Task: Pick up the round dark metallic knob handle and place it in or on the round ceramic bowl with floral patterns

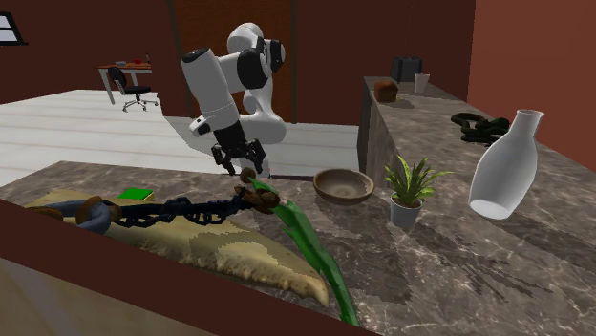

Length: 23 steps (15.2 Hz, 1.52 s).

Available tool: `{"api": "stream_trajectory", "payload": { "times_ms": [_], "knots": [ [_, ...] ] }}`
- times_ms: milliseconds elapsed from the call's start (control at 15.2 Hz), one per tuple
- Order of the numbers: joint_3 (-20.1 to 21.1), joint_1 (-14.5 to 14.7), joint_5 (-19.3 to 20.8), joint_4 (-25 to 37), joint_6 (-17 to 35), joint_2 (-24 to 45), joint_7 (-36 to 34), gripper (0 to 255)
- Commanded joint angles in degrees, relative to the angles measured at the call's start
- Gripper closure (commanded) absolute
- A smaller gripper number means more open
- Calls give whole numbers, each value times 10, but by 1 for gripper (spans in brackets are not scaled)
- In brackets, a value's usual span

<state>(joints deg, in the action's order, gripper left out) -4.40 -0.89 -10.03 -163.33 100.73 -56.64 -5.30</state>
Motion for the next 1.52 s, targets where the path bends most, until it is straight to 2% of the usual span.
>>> {"api": "stream_trajectory", "payload": {
  "times_ms": [0,594,1452],
  "knots": [
    [0,0,0,0,0,0,0,255],
    [0,0,0,0,0,0,0,255],
    [1,3,1,99,-97,0,-20,255]
  ]
}}
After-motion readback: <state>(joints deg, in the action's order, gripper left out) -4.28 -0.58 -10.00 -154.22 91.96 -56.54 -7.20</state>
